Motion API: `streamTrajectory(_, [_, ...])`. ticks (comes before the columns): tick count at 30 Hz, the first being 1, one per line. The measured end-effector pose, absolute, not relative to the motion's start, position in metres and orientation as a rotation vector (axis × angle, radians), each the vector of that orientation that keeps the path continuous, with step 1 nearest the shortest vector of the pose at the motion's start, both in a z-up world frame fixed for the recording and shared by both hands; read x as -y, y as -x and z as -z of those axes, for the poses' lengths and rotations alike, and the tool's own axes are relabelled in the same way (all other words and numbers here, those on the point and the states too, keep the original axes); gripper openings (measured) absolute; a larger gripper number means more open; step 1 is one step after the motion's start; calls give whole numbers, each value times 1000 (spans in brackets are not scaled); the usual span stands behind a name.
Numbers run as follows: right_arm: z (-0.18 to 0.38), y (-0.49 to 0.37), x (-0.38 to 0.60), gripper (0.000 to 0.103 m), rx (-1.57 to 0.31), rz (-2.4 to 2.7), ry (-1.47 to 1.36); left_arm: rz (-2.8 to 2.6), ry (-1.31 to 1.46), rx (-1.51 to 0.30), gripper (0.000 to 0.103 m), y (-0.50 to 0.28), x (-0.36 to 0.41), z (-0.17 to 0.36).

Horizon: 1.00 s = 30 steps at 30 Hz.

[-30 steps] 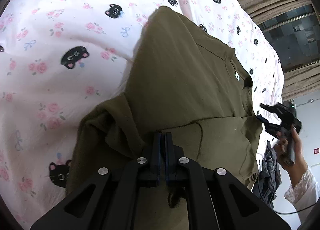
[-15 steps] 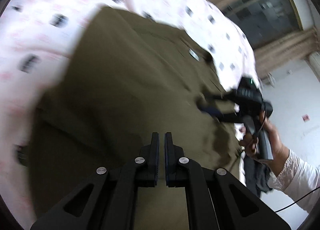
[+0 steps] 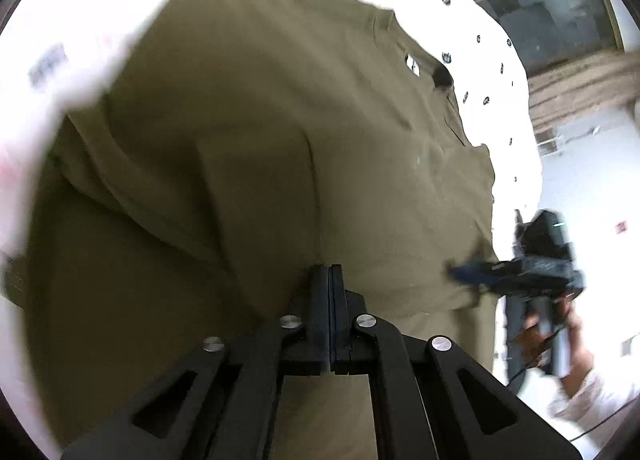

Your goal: Fold clothes

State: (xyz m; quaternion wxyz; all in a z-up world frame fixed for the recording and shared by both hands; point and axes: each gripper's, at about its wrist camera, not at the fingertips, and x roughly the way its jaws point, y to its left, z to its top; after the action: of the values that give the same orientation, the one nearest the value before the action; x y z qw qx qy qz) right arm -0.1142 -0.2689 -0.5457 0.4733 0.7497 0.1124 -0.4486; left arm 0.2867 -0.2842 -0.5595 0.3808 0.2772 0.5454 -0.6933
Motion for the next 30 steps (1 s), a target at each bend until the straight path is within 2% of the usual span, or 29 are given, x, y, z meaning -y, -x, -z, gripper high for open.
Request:
streamTrajectory(2, [522, 131, 267, 49, -256, 1173, -1763, 1760, -718, -1306, 2, -299, 292, 546])
streamTrajectory(8, [468, 213, 276, 74, -242, 1433, -1622, 1754, -713, -1150, 11, -329, 372, 518])
streamTrajectory(11, [471, 261, 297, 74, -222, 1466, -1630, 1764, -723, -1127, 30, -335, 419, 517])
streamTrajectory(12, [473, 276, 303, 74, -214, 1470, -1634, 1765, -733, -1123, 32, -338, 434, 519])
streamTrajectory(16, [491, 326, 326, 74, -196, 1447, -1643, 1746, -764, -1187, 32, -349, 498, 537])
streamTrajectory(22, [514, 338, 331, 74, -285, 1400, -1602, 1775, -787, -1337, 33, -357, 536, 568])
streamTrajectory(30, [533, 333, 348, 74, -402, 1324, -1587, 1804, -897, -1293, 34, -336, 555, 588])
